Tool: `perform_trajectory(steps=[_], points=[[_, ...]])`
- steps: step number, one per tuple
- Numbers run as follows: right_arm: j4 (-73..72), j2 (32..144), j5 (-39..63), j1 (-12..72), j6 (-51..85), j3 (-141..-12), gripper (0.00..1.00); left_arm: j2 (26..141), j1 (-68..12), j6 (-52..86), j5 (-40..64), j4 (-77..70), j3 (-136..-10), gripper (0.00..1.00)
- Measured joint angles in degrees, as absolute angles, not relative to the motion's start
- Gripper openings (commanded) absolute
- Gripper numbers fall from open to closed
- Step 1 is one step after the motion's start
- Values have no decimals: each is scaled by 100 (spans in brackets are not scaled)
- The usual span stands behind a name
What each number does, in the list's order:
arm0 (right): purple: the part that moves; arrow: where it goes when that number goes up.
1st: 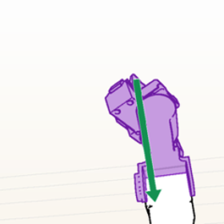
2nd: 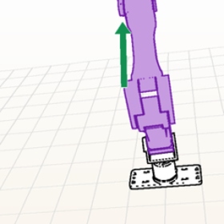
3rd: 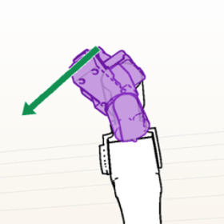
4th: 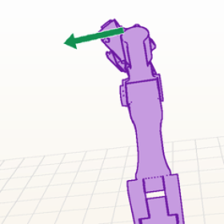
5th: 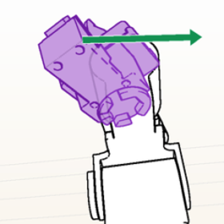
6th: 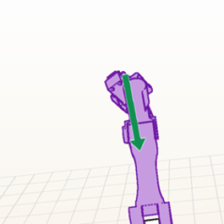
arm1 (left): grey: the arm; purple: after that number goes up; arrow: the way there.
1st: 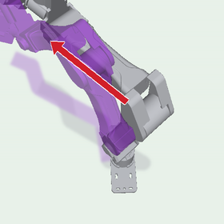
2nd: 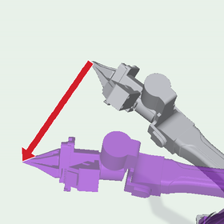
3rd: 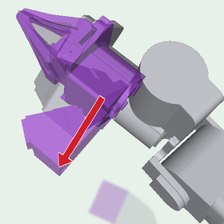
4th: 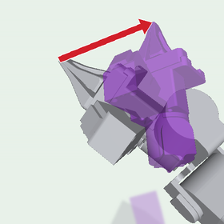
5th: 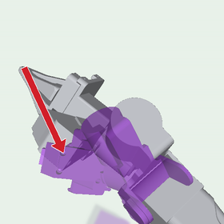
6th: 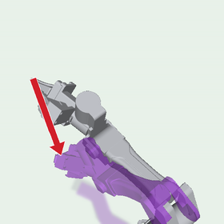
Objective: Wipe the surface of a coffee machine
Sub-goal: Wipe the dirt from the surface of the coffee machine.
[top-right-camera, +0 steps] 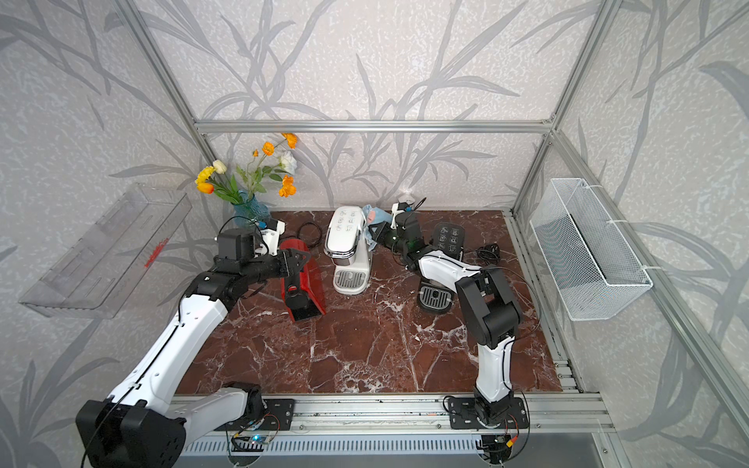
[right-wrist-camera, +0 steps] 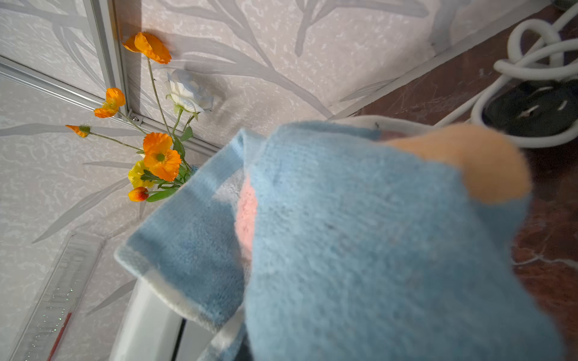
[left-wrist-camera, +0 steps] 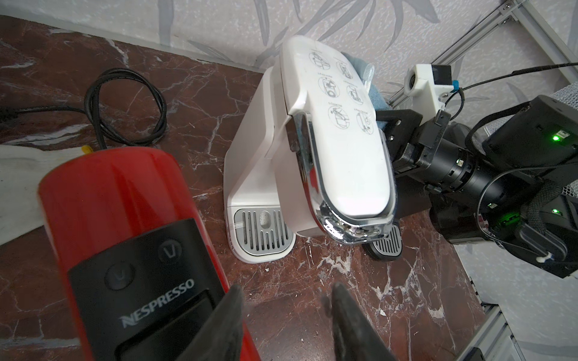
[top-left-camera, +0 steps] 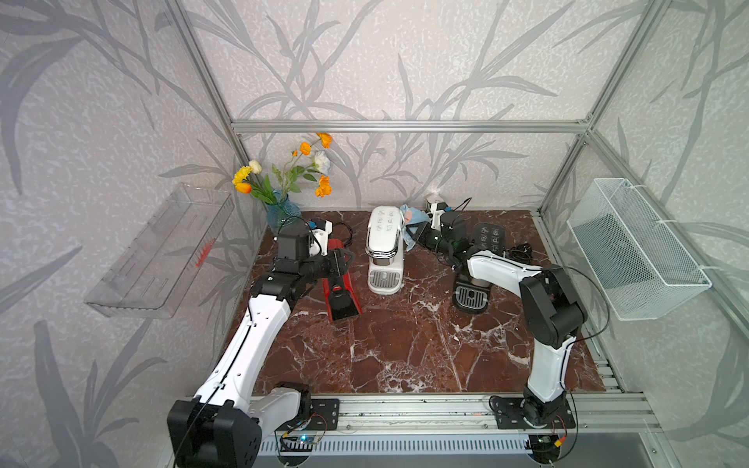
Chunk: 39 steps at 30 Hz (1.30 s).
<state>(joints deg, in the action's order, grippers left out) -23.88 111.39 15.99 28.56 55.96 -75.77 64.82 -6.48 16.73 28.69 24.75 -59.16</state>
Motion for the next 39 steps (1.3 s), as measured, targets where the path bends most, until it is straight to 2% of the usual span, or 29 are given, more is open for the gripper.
perform_trajectory(steps=[21, 32, 39], points=[[-2749, 10954, 611, 3166, 6018, -7116, 0, 6482, -681, 1778, 3009, 2373, -5909, 45], [-1653, 11074, -272, 3579, 5360, -7317, 0, 6482, -681, 1817, 3068, 2353, -5909, 45], [-1557, 11257, -843, 3900, 5221, -7419, 0, 6479, -681, 1861, 3164, 2346, -5909, 45]])
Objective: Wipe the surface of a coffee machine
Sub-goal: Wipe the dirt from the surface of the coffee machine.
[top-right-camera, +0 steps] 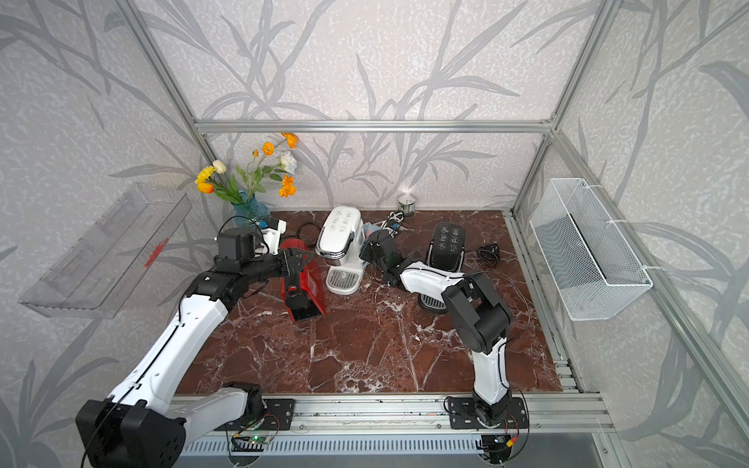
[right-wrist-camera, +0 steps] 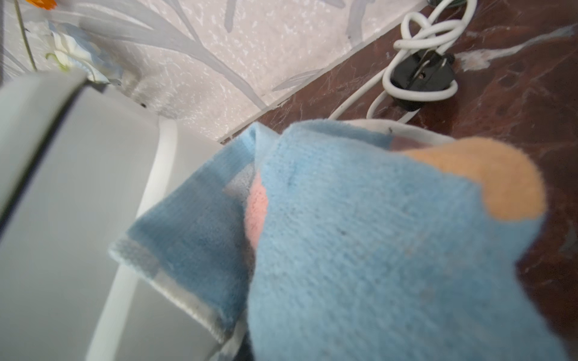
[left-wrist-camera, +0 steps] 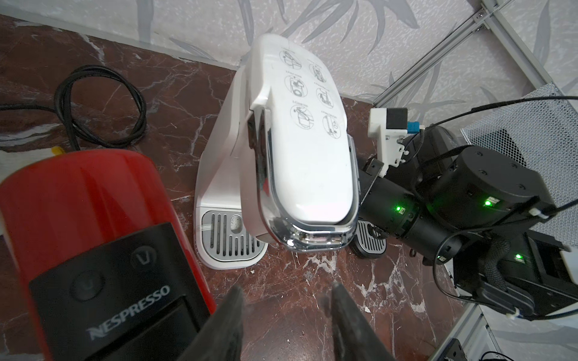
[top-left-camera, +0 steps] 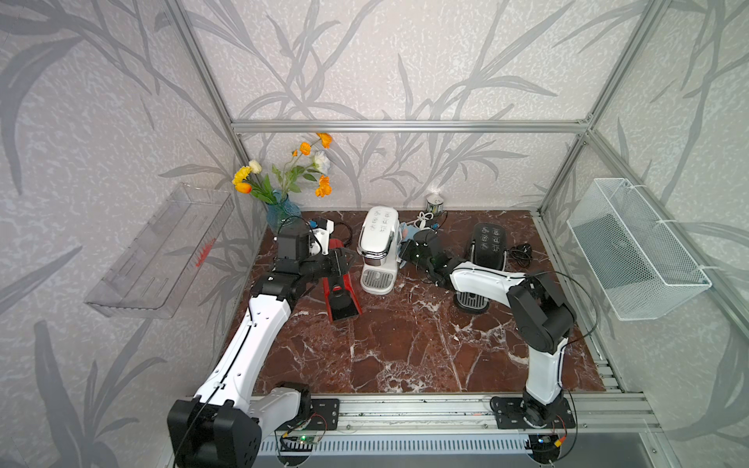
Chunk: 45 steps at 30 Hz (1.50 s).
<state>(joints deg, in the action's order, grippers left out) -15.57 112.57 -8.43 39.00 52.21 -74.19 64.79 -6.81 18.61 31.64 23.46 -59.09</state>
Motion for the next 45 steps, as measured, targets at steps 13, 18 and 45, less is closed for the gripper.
perform_trajectory(steps=[13, 18, 45], points=[[-1691, 12027, -1002, 4121, 5214, -7039, 0, 6479, -707, 1966, 3317, 2305, -5909, 45], [-1688, 11730, -965, 4130, 5054, -6976, 0, 6495, -707, 1970, 3334, 2298, -5909, 45], [-2169, 12066, -762, 4047, 4845, -6925, 0, 6589, -707, 1968, 3380, 2263, -5909, 45]])
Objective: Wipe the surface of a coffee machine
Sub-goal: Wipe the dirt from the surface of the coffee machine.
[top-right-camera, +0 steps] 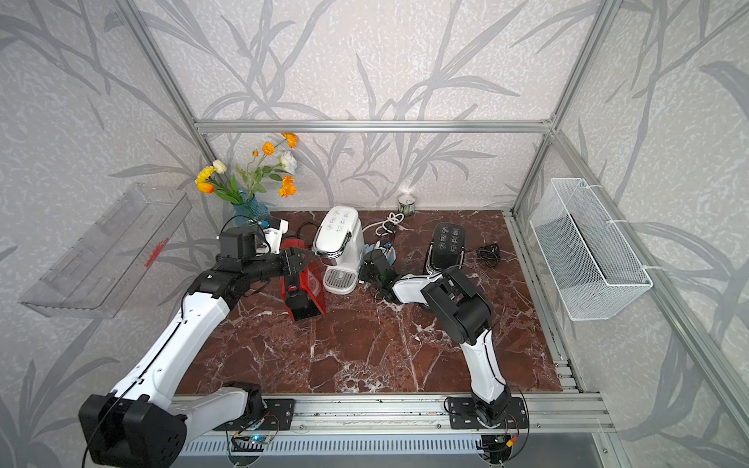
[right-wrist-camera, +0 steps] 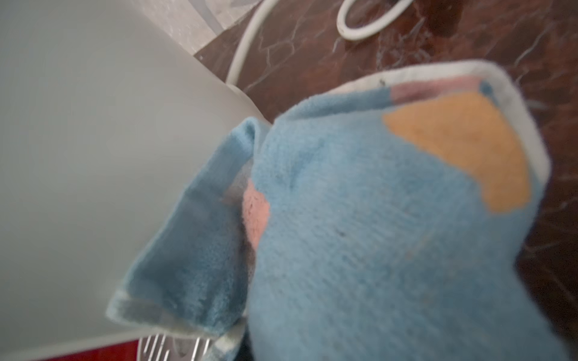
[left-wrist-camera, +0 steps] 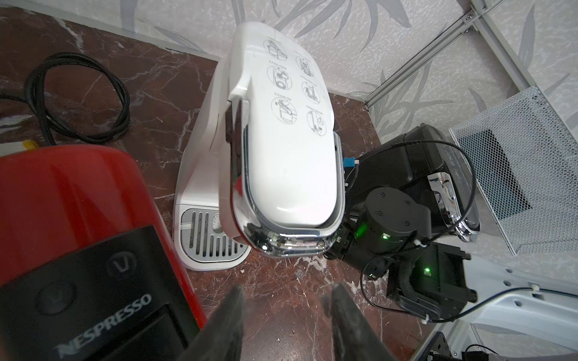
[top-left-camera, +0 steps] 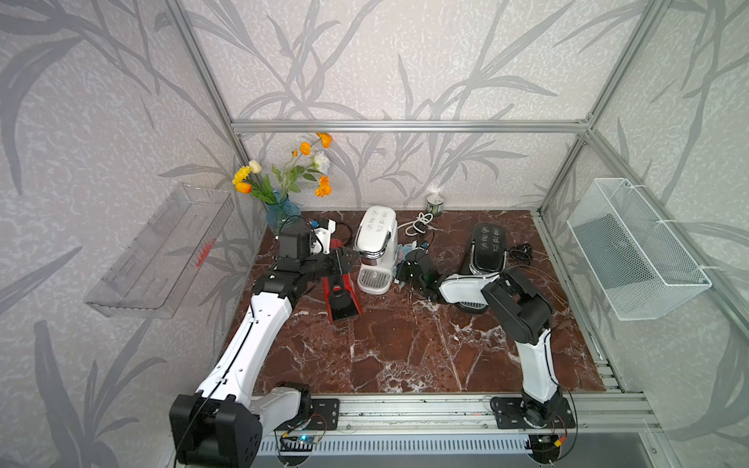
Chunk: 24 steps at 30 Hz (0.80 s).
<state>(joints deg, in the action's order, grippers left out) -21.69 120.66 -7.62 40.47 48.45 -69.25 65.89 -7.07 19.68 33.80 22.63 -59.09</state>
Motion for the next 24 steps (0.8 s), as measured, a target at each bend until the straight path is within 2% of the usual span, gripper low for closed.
perform_trajectory(steps=[8, 24], points=[[-2117, 11931, -220, 3811, 4499, -7028, 0, 6622, -711, 1966, 3380, 2263, -5909, 45], [-2375, 10624, 1002, 3483, 3828, -7105, 0, 6670, -711, 1966, 3389, 2263, -5909, 44]])
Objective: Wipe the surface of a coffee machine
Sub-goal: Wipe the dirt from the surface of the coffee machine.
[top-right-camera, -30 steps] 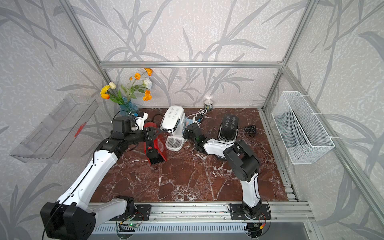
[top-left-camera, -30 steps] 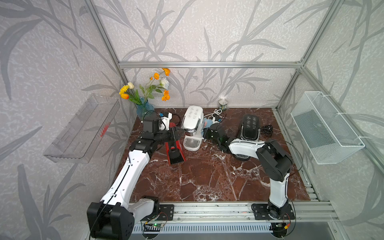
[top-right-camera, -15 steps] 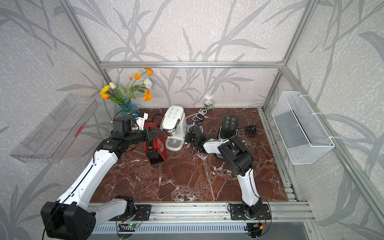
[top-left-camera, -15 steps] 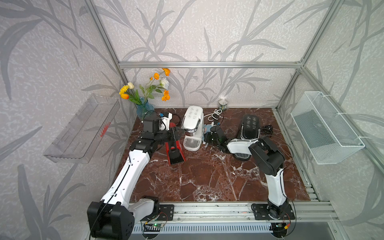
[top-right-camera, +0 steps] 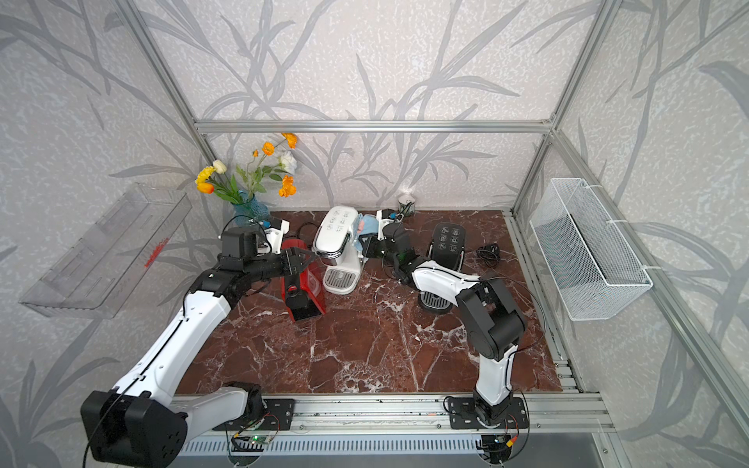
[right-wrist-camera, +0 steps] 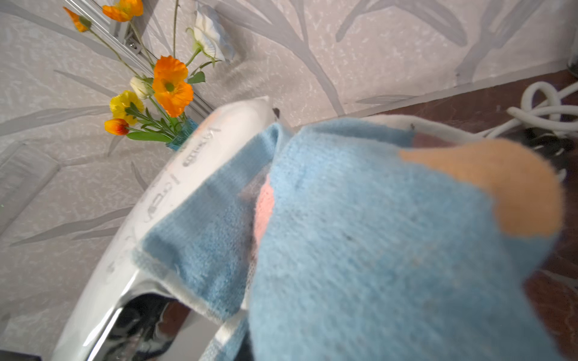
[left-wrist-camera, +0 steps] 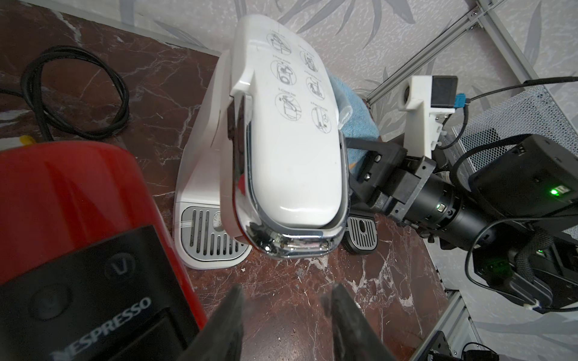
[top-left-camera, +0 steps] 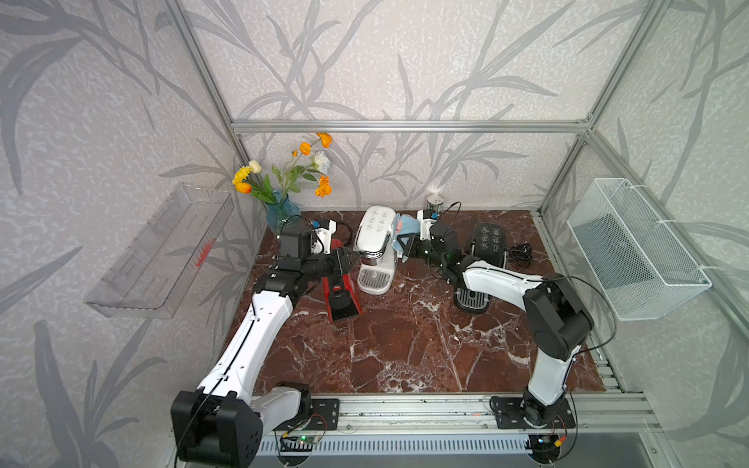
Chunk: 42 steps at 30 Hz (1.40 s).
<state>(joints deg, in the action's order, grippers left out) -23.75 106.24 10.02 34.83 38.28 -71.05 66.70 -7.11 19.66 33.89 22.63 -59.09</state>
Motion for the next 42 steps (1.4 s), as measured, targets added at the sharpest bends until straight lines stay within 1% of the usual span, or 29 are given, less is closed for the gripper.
perform_trajectory(steps=[7, 11, 19, 24, 29, 34, 42], points=[[-2115, 10978, 1295, 3411, 3483, -7826, 0, 6707, -714, 1964, 3415, 2265, -5909, 45], [-2290, 11242, 1472, 3291, 3533, -7977, 0, 6707, -718, 1962, 3415, 2265, -5909, 45], [-3002, 11817, 1721, 2993, 4202, -7922, 0, 6761, -744, 1962, 3417, 2268, -5909, 45], [-3511, 12525, 1896, 2934, 4668, -7922, 0, 6768, -744, 1957, 3417, 2268, -5909, 45], [-3555, 13093, 2049, 2943, 4965, -7859, 0, 6770, -744, 1955, 3417, 2268, -5909, 45], [-3347, 13078, 2012, 2978, 4947, -7780, 0, 6770, -744, 1955, 3417, 2268, -5909, 44], [-2285, 12508, 1697, 3212, 4545, -7736, 0, 6770, -744, 1953, 3415, 2268, -5909, 45]])
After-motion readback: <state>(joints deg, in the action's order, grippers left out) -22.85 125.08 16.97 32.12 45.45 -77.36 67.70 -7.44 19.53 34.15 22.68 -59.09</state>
